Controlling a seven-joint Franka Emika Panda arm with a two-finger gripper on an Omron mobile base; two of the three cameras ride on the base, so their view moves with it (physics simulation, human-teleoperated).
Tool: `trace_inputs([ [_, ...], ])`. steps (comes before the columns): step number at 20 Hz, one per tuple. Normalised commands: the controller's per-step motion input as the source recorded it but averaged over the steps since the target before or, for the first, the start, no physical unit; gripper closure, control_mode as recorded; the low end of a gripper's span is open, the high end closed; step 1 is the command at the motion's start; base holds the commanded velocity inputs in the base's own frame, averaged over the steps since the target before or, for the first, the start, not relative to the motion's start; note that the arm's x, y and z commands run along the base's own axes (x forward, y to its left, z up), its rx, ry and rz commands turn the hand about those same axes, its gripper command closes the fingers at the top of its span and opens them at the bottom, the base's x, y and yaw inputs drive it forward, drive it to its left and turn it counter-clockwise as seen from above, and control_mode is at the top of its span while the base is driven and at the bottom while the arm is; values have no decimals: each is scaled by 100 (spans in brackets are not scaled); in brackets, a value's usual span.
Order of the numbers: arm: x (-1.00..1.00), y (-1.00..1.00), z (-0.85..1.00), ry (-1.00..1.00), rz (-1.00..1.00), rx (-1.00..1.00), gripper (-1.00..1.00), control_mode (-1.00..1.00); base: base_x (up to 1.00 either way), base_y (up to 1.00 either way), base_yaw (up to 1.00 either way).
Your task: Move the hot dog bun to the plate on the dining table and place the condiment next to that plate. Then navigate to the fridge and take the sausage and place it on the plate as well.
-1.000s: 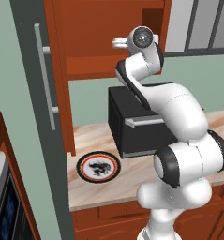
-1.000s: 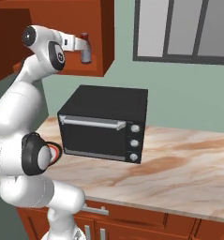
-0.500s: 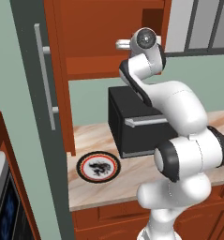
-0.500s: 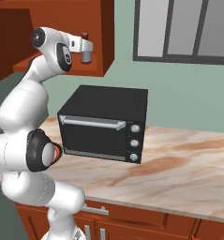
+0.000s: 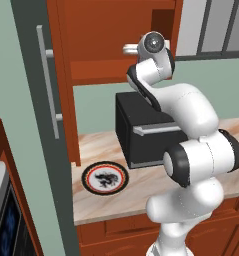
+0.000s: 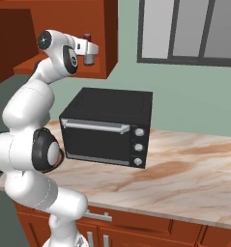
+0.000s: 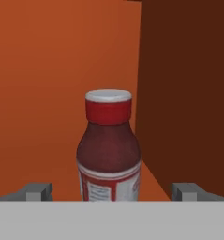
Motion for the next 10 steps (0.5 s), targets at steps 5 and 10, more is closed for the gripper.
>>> trace_inputs([
  [5, 14, -1, -10, 1, 0, 0, -100, -100, 0, 0, 0],
  [10, 18, 0, -5, 0, 0, 0, -100, -100, 0, 0, 0],
])
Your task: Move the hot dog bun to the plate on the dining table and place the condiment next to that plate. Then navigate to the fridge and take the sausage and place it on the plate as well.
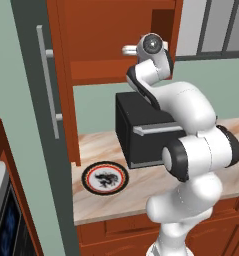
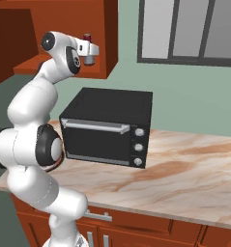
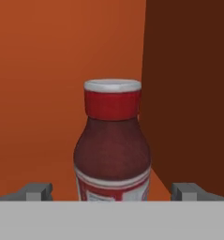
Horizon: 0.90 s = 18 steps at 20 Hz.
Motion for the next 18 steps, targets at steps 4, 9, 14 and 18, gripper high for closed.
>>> trace_inputs([
  [4, 20, 0, -1, 0, 0, 0, -100, -100, 0, 0, 0],
  [9, 20, -2, -2, 0, 0, 0, 100, -100, 0, 0, 0],
  [14, 21, 0, -3, 0, 0, 0, 100, -100, 0, 0, 0],
  [18, 13, 0, -1, 1, 0, 0, 100, -100, 0, 0, 0],
])
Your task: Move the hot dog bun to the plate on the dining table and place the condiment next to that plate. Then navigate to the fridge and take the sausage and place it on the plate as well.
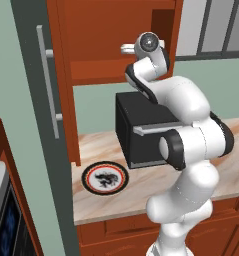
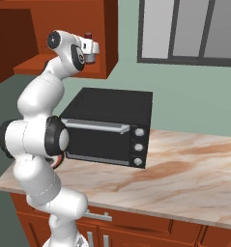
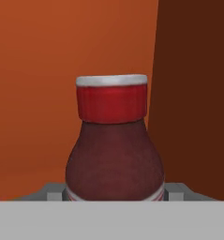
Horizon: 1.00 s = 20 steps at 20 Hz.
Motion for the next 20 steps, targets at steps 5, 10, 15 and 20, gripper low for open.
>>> trace_inputs([
  [5, 2, 0, 0, 2, 0, 0, 100, -100, 0, 0, 0],
  [10, -13, 0, -2, -3, 0, 0, 100, -100, 0, 0, 0],
  [15, -48, 6, -10, -1, -1, 0, 100, -100, 0, 0, 0],
  [20, -92, 8, 0, -6, 0, 0, 100, -100, 0, 0, 0],
])
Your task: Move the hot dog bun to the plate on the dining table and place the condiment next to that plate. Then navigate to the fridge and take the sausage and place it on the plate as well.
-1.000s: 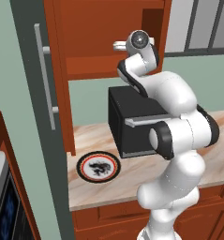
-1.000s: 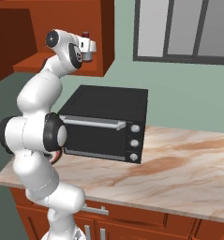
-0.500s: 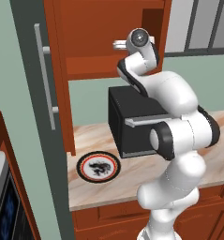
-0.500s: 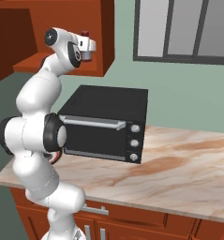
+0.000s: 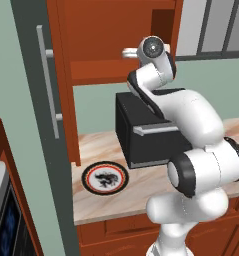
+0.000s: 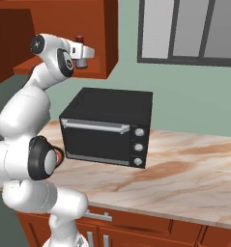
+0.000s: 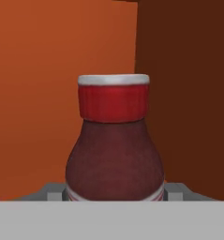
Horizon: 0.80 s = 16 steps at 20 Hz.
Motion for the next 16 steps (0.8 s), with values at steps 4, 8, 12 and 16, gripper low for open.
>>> trace_inputs([
  [4, -100, 8, 9, -7, 0, 0, 100, -100, 0, 0, 0],
  [8, -100, 12, 2, -2, 0, 0, 100, -100, 0, 0, 0],
  [12, -100, 9, 1, 0, 0, 0, 100, -100, 0, 0, 0],
  [16, -100, 12, 1, 0, 0, 0, 100, -100, 0, 0, 0],
])
